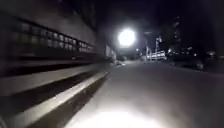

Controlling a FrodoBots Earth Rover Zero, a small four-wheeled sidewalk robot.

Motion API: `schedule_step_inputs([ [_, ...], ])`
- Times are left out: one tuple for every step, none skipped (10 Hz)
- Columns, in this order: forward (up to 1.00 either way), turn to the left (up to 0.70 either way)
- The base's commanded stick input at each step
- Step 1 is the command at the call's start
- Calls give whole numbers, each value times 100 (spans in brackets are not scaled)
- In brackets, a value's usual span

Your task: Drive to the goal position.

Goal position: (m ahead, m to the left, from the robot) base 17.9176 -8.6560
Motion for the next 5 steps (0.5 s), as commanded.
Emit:
schedule_step_inputs([
  [100,-40],
  [100,-40],
  [100,-40],
  [100,-40],
  [100,-40],
])
